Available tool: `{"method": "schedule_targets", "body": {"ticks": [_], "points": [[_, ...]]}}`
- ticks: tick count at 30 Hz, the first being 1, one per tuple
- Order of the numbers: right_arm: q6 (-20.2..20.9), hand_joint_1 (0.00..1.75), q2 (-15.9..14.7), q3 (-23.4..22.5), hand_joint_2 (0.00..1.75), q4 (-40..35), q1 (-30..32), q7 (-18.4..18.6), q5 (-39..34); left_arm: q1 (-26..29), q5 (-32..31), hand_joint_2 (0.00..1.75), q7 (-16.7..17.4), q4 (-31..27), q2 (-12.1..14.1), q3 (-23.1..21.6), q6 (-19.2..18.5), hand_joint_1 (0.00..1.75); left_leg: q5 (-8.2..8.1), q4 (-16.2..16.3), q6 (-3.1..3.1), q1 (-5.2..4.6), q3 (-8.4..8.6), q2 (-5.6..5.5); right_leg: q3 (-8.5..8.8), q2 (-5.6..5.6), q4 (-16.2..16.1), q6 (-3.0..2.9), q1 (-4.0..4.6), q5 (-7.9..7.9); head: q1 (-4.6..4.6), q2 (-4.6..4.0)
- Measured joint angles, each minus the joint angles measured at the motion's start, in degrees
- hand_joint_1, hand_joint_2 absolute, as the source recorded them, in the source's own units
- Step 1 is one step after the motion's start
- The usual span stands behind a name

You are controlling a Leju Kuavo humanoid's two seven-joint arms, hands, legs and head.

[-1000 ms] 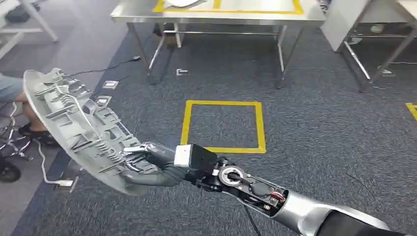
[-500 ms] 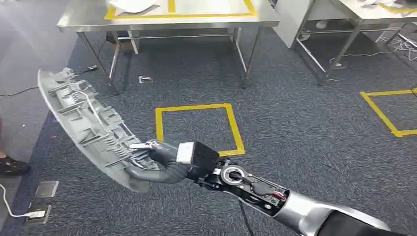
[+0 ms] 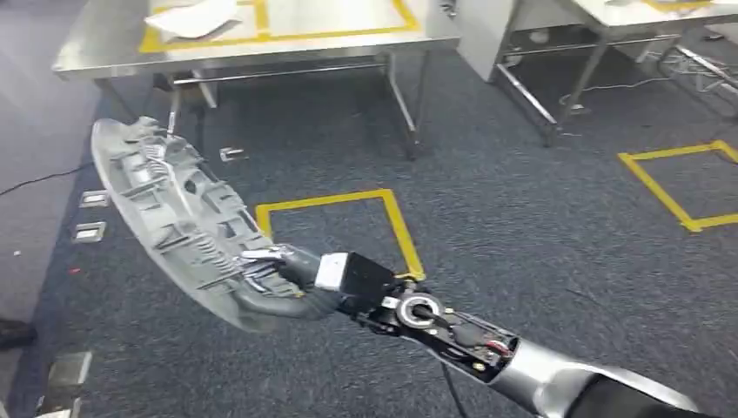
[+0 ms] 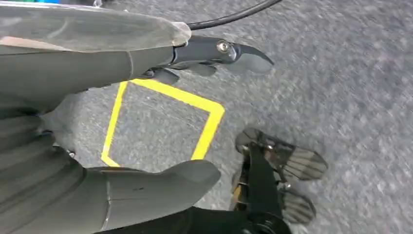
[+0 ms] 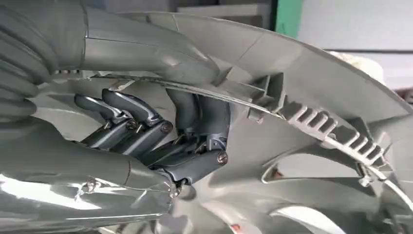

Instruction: Take the parts from the cabinet and place them on the table.

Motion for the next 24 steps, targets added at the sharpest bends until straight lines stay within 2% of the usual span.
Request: {"method": "schedule_targets", "body": {"ticks": [1, 2, 3, 4, 5, 6, 7, 8, 9, 10, 12, 13, 14, 16, 17, 18, 19, 20, 22, 23, 24], "points": [[0.0, 1.75, 0.0, 0.0, 1.75, 0.0, 0.0, 0.0, 0.0, 0.0, 0.0, 1.75, 0.0, 0.0, 0.0, 0.0, 0.0, 0.00, -1.97, 4.5, -0.29, 0.13, -3.29, -0.02, 0.30, 0.25, 0.0, 0.00, 0.00, -0.40, -0.02, 0.00], [0.0, 1.75, 0.0, 0.0, 1.75, 0.0, 0.1, 0.1, 0.0, 0.2, 0.0, 1.75, 0.0, 0.0, 0.0, 0.0, 0.0, 0.00, -3.26, 6.9, -0.48, 0.26, -5.52, -0.01, 0.66, 0.54, 0.0, 0.01, -0.04, -0.78, -0.06, 0.00], [0.0, 1.75, 0.0, 0.0, 1.75, 0.0, 0.1, 0.2, 0.0, 0.3, 0.0, 1.75, 0.0, 0.0, 0.0, 0.0, 0.0, 0.00, -3.18, 6.8, -0.64, 0.44, -6.67, -0.01, 1.24, 0.91, 0.0, 0.11, -0.11, -1.25, -0.28, 0.00], [0.0, 1.75, 0.0, 0.0, 1.75, 0.1, 0.2, 0.2, 0.0, 0.4, 0.0, 1.75, 0.0, 0.0, 0.1, 0.0, 0.0, 0.00, -1.70, 4.3, -0.74, 0.58, -6.46, -0.01, 1.91, 1.18, 0.0, 0.23, -0.19, -1.75, -0.35, 0.00], [0.0, 1.75, 0.0, 0.0, 1.75, 0.2, 0.3, 0.3, 0.0, 0.5, 0.0, 1.75, 0.0, 0.0, 0.2, 0.0, 0.0, 0.00, 1.12, 0.1, -0.75, 0.67, -5.40, -0.01, 2.64, 1.44, 0.1, 0.46, -0.31, -2.33, -0.42, 0.00], [0.0, 1.75, 0.0, 0.0, 1.75, 0.2, 0.3, 0.3, 0.1, 0.5, 0.0, 1.75, 0.0, 0.0, 0.3, 0.0, 0.0, 0.00, 5.06, -5.2, -0.69, 0.70, -3.79, -0.01, 3.45, 1.60, 0.2, 0.73, -0.42, -3.03, -0.50, 0.00], [0.0, 1.75, 0.0, 0.0, 1.75, 0.2, 0.3, 0.3, 0.2, 0.5, 0.0, 1.75, 0.0, 0.0, 0.3, 0.0, 0.0, 0.00, 9.39, -9.7, -0.63, 0.74, -2.55, -0.04, 3.28, 1.59, 0.1, 1.02, -0.42, -3.64, -0.77, 0.00], [0.0, 1.75, 0.0, 0.0, 1.75, 0.3, 0.2, 0.2, 0.3, 0.6, 0.0, 1.75, 0.0, 0.0, 0.3, 0.0, 0.0, 0.00, 9.56, -11.6, -0.22, 0.50, -2.67, -0.03, 4.17, 1.90, 0.8, 1.36, -0.12, -4.47, -1.25, -0.02], [0.0, 1.75, 0.0, 0.0, 1.75, 0.3, 0.1, 0.2, 0.4, 0.5, 0.0, 1.75, -0.1, 0.0, 0.4, 0.0, 0.0, 0.00, 9.39, -11.2, 0.30, 0.41, -2.45, -0.01, 3.75, 1.96, 0.6, 1.76, -0.02, -4.95, -1.14, 0.00], [0.0, 1.75, 0.0, 0.0, 1.75, 0.3, 0.1, 0.2, 0.4, 0.4, 0.0, 1.75, -0.2, 0.0, 0.3, 0.0, 0.0, 0.00, 9.64, -11.3, 0.60, 0.35, -2.40, -0.03, 4.55, 1.98, 0.5, 2.04, -0.03, -5.07, -0.88, 0.00], [-0.1, 1.75, 0.0, -0.2, 1.75, 0.3, 0.1, 0.2, 0.4, 0.2, 0.0, 1.75, -0.2, 0.0, 0.2, 0.0, 0.0, 0.00, 9.19, -11.4, 1.23, 0.62, -1.78, 0.01, 4.68, 1.96, 0.9, 2.47, -0.01, -5.18, -0.74, -0.02], [-0.2, 1.75, 0.0, -0.2, 1.75, 0.3, 0.2, 0.3, 0.4, 0.3, 0.1, 1.75, -0.2, 0.0, 0.1, 0.0, -0.1, 0.00, 8.87, -11.6, 1.63, 0.75, -0.92, 0.02, 3.79, 1.49, 2.9, 2.88, -0.18, -5.46, -0.57, 0.00], [-0.2, 1.75, 0.0, -0.2, 1.75, 0.3, 0.0, 0.3, 0.4, 0.3, 0.1, 1.75, -0.2, 0.0, 0.2, 0.0, -0.1, 0.00, 8.47, -11.6, 2.02, 0.77, -0.41, 0.03, 1.83, 1.09, 7.0, 3.11, -0.21, -6.18, -0.28, 0.00], [-0.2, 1.75, 0.0, -0.3, 1.75, 0.3, 0.0, 0.2, 0.4, 0.2, 0.2, 1.75, -0.3, 0.0, 0.2, 0.0, 0.0, 0.00, 7.63, -11.6, 2.17, 0.69, 0.34, 0.02, -3.90, 0.81, 16.6, 3.61, -0.55, -10.06, 0.30, 0.00], [-0.1, 1.75, 0.0, -0.4, 1.75, 0.3, 0.0, 0.2, 0.4, 0.3, 0.4, 1.75, -0.3, 0.0, 0.3, 0.0, 0.0, 0.00, 7.16, -11.6, 2.17, 0.66, 0.86, 0.00, -6.13, 0.76, 19.5, 3.79, -0.65, -12.09, 0.46, 0.00], [0.0, 1.75, 0.0, -0.4, 1.75, 0.4, 0.0, 0.2, 0.4, 0.3, 0.6, 1.75, -0.3, 0.0, 0.3, 0.0, 0.1, 0.00, 6.70, -11.6, 2.13, 0.66, 1.46, -0.03, -7.24, 0.72, 20.0, 3.88, -0.71, -12.64, 0.66, 0.00], [0.1, 1.75, 0.0, -0.4, 1.75, 0.6, 0.0, 0.3, 0.4, 0.3, 0.8, 1.75, -0.3, 0.0, 0.2, 0.0, 0.2, 0.00, 6.17, -11.6, 2.03, 0.66, 2.25, -0.11, -7.26, 0.68, 18.0, 3.87, -0.75, -11.51, 0.92, 0.00], [0.2, 1.75, 0.0, -0.4, 1.75, 0.7, 0.0, 0.3, 0.4, 0.4, 1.0, 1.75, -0.3, 0.0, 0.2, 0.0, 0.2, 0.00, 5.62, -11.6, 1.91, 0.66, 3.10, -0.17, -6.31, 0.65, 14.0, 3.82, -0.80, -8.83, 1.14, 0.00], [0.3, 1.75, 0.0, -0.4, 1.75, 0.7, -0.3, 0.2, 0.4, 0.4, 1.2, 1.75, -0.3, 0.0, 0.1, 0.0, 0.4, 0.00, 4.58, -11.8, 1.51, 0.65, 4.31, -0.17, -3.71, 0.38, 4.0, 3.31, -0.80, -0.26, 1.64, 0.00], [0.4, 1.75, 0.0, -0.4, 1.75, 0.9, -0.4, 0.1, 0.4, 0.3, 1.2, 1.75, -0.3, 0.0, 0.1, 0.0, 0.5, 0.00, 4.29, -11.4, 1.21, 0.51, 4.79, -0.15, -3.88, 0.24, 2.1, 3.19, -0.54, 0.71, 1.38, -0.02], [0.5, 1.75, 0.0, -0.4, 1.75, 1.1, -0.7, 0.2, 0.4, 0.1, 1.2, 1.75, -0.3, 0.0, 0.1, 0.0, 0.6, 0.00, 4.32, -11.9, 0.97, 0.49, 4.32, -0.28, -3.83, 0.18, 1.8, 2.64, -0.22, -0.86, 1.29, 0.00]]}}
